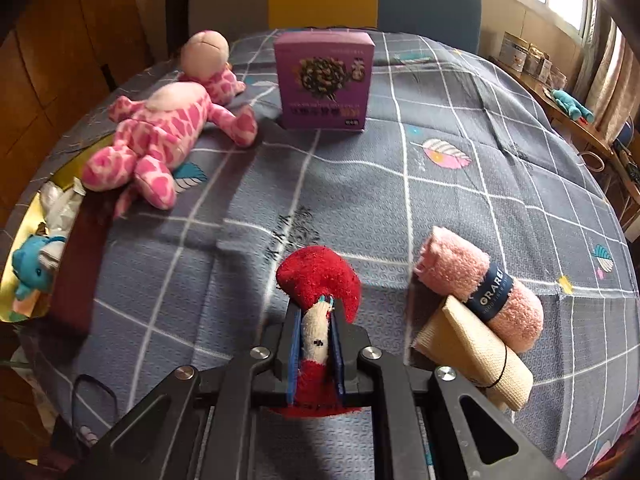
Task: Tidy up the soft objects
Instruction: 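Carry the red sock over the gold tray with the right gripper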
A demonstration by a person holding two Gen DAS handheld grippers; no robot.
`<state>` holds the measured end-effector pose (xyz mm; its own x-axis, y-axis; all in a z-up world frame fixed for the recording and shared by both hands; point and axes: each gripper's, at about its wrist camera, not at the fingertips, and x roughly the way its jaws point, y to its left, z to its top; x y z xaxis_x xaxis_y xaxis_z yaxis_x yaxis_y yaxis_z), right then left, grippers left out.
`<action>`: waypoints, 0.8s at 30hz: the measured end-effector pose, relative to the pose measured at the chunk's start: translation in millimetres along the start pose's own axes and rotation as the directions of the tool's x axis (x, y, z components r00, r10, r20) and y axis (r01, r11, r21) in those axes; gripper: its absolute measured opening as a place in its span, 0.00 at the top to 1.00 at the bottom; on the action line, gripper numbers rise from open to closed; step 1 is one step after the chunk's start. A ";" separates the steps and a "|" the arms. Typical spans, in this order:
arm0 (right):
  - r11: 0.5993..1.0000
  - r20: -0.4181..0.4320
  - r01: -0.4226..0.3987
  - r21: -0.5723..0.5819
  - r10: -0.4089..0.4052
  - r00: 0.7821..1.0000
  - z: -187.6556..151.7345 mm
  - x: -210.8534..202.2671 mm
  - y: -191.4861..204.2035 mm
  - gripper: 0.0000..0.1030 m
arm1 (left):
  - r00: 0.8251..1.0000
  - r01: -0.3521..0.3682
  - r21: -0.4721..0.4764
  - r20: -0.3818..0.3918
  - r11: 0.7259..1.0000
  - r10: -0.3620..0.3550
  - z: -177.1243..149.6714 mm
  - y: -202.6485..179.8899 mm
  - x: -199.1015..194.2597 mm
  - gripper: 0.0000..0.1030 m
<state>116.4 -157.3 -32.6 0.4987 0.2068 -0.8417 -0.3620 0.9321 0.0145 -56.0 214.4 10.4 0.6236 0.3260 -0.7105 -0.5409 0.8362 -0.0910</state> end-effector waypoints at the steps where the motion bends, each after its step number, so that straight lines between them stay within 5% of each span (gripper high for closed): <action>1: 1.000 0.008 -0.012 0.000 0.012 1.000 1.3 -3.1 2.9 0.89 | 1.000 0.000 -0.002 0.002 1.000 0.000 -0.1 0.2 -0.3 0.00; 11: 0.975 0.063 -0.198 -0.100 0.204 0.977 18.3 -31.3 72.8 0.89 | 1.000 -0.001 0.008 0.002 1.000 0.001 -0.2 -1.6 0.0 0.00; 24: 0.862 0.036 -0.390 -0.325 0.423 0.905 35.7 -48.7 200.6 0.89 | 1.000 0.006 0.017 -0.005 1.000 -0.006 -0.6 -1.3 1.5 0.00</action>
<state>47.6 30.3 30.5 0.3271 0.5924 -0.7363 -0.7625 0.6257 0.1647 -54.7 213.5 9.1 0.6240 0.3193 -0.7132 -0.5279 0.8452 -0.0835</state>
